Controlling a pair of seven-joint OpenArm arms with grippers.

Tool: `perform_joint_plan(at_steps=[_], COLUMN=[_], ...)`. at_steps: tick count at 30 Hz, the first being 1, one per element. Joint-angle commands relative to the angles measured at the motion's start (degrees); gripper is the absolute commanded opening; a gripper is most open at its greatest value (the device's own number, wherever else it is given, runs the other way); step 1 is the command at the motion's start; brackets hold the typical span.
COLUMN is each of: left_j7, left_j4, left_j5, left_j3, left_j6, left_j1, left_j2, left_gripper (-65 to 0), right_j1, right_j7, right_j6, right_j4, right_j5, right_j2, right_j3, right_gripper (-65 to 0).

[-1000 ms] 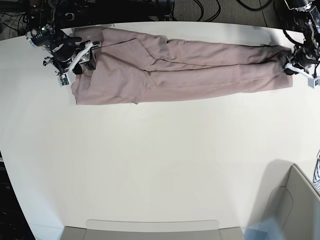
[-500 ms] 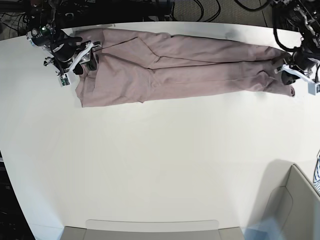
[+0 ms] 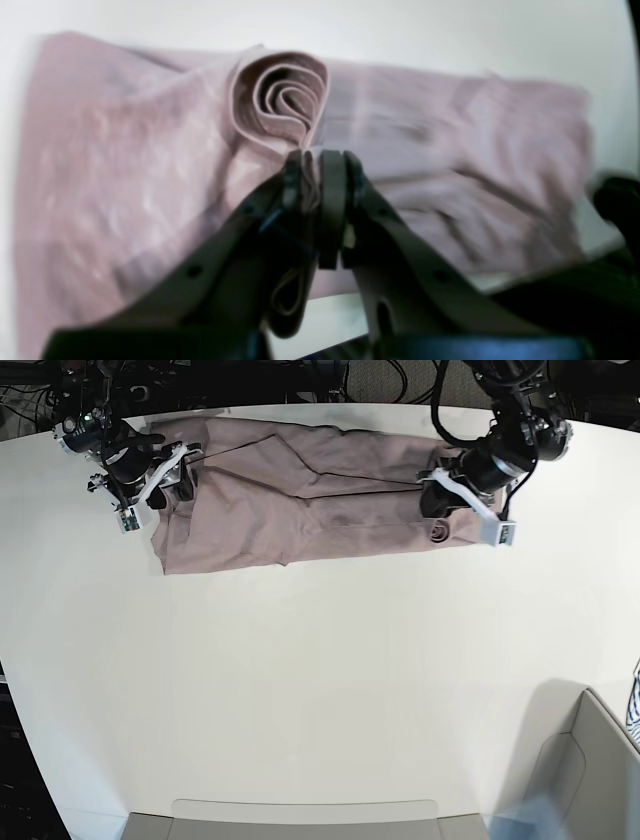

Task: Fold the T-shirt properly

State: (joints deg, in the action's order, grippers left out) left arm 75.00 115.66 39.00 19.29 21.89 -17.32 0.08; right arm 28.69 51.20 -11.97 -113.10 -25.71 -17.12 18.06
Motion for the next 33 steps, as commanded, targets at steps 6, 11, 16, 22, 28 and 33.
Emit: perform_joint_plan(at_steps=[6,11,16,22,28,33], left_j7=[-3.2,-6.0,-8.1,-8.2,-8.2,-8.2], left_j4=[0.9,-0.7,-0.9,-0.6,0.1,0.1], left_j5=[-9.7,-14.9,-15.6,-15.4,-15.4,-15.4], left_j3=[-9.2,-14.8,-16.1,-17.7,-18.2,-18.1], left_j6=[0.0,0.0,0.0,-0.1,0.3,0.3], left_j1=[1.5,1.5,1.5,1.2,1.1,1.0], left_j2=[3.5,3.9,4.1,3.8,3.8,3.7], left_gripper=[-65.0,-65.0,-65.0,-51.0,-56.9,-59.7], right_j1=[0.0,0.3,0.3,0.2,-0.2,1.2], right_j7=[-1.0,-1.0,-1.0,-1.0,-2.5,-6.3], right_j6=[0.0,0.0,0.0,0.0,0.0,0.0], right_j4=[-1.0,-1.0,-1.0,-1.0,-1.1,-0.4], right_j5=[-0.5,-0.5,-0.5,-0.5,-2.0,-17.1], right_j2=[-0.6,-0.6,-0.6,-0.6,-0.5,-0.6], right_j3=[0.1,0.1,0.1,0.1,0.7,10.0], right_gripper=[-37.7,-37.7,-37.7,-37.7,-37.7,-37.8])
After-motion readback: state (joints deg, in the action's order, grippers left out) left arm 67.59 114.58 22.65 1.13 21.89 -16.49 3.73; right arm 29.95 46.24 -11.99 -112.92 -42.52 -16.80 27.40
